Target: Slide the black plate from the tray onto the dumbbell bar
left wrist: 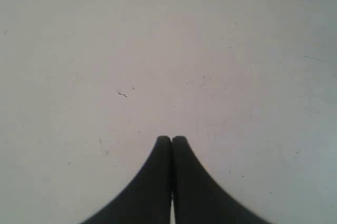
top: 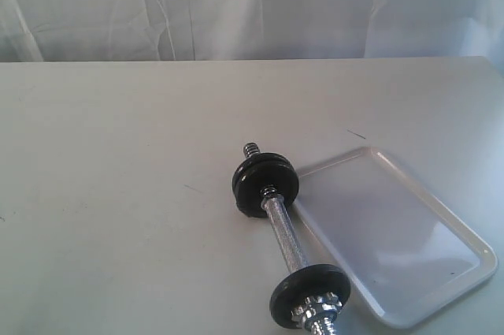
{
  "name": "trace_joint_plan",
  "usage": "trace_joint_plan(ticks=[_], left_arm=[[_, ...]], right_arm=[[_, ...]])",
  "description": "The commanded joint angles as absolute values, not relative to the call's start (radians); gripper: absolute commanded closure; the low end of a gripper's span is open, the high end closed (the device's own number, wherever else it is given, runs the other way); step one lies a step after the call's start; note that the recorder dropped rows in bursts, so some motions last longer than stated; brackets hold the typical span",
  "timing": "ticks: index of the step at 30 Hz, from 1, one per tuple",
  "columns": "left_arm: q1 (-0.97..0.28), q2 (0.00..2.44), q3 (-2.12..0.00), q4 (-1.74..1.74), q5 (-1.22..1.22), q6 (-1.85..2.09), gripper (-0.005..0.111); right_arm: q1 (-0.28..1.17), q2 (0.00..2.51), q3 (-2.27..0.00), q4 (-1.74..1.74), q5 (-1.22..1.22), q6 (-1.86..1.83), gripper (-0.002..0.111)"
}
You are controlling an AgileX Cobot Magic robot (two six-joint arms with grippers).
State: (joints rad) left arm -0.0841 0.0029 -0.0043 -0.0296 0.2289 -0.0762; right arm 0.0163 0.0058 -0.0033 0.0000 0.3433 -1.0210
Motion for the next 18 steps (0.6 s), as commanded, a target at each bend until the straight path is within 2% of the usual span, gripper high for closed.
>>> trace_joint_plan(ticks=[1, 14, 18], left_arm=[[-0.081, 0.0, 0.0, -0.036, 0.226, -0.077, 0.107], [-0.081, 0.0, 0.0, -0.036, 0.226, -0.077, 0.107], [-0.081, 0.0, 0.0, -0.036, 0.226, -0.077, 0.107]], right_arm=[[0.009, 0.0, 0.0, 0.0, 0.336, -1.015, 0.108], [0.009, 0.0, 0.0, 0.006, 0.342, -0.993, 0.108], [0.009, 0.0, 0.0, 0.006, 0.342, -0.741, 0.108]])
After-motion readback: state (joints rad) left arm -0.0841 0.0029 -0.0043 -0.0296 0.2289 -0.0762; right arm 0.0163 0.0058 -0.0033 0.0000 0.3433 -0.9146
